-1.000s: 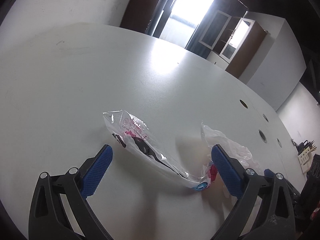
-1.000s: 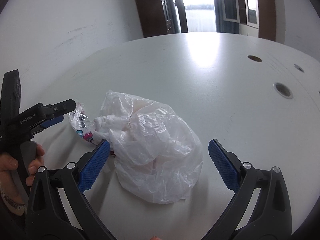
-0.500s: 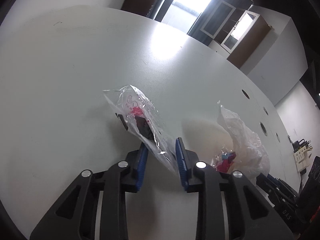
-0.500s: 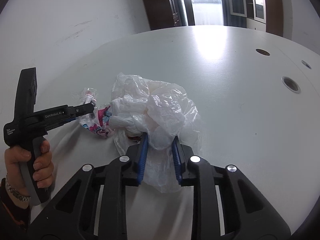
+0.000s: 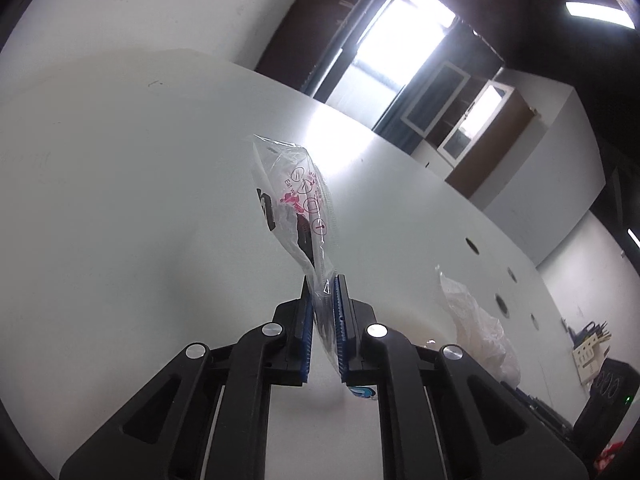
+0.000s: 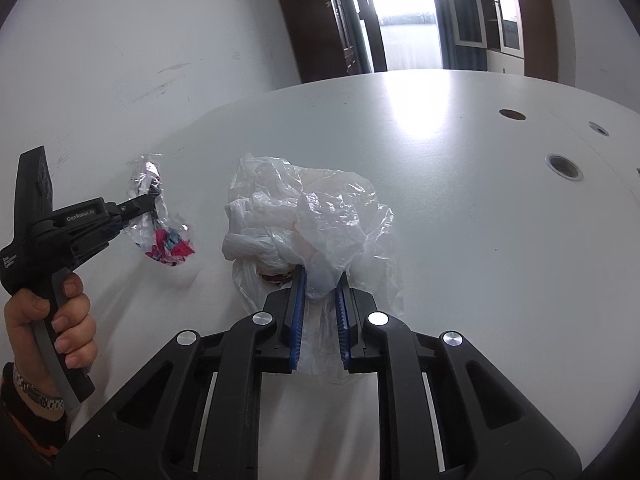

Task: Collect trash
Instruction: 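Lift the wrapper and white bag and carry them down over the wastebasket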

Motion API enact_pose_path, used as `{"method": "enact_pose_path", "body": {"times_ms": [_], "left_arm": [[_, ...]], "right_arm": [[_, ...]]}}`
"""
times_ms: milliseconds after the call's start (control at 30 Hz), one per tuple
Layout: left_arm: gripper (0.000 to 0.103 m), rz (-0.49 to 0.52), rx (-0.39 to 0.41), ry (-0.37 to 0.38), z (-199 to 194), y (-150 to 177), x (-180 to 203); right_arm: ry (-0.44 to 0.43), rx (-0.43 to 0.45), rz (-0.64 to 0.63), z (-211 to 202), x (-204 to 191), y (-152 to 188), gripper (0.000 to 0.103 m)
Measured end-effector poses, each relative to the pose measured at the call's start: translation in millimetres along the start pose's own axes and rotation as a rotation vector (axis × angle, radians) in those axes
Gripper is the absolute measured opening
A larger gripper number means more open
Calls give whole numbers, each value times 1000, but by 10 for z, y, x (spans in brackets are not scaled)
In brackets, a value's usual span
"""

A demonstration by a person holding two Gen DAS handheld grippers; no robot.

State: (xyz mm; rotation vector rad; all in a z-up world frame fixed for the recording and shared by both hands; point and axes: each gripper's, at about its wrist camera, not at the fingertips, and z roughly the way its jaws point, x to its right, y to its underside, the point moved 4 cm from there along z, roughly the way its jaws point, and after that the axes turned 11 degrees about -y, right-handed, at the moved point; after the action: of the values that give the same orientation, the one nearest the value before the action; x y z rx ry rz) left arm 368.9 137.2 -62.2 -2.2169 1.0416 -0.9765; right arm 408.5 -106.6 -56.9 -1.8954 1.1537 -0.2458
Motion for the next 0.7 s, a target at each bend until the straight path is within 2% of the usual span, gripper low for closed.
{"method": "enact_pose_path", "body": {"times_ms": [67,167,233,467,700], "left_arm": [[8,3,38,4,-192,26,-39],[6,-1,57,94,-634,156,-45],[6,25,71,108,-959,309,-7],[6,223,120,52,-2063,1024,85],[5,291,166,20,-2707,1532,-85]], "right_arm": [[24,19,0,-129,-30,105,13],[49,57,-40,-421,-177,252,13],[48,67,-81,-632,-331,367,13],[-23,81,-113,-1314,-822,927,13],[-52,114,-89,-1862,-1036,1466,13]]}}
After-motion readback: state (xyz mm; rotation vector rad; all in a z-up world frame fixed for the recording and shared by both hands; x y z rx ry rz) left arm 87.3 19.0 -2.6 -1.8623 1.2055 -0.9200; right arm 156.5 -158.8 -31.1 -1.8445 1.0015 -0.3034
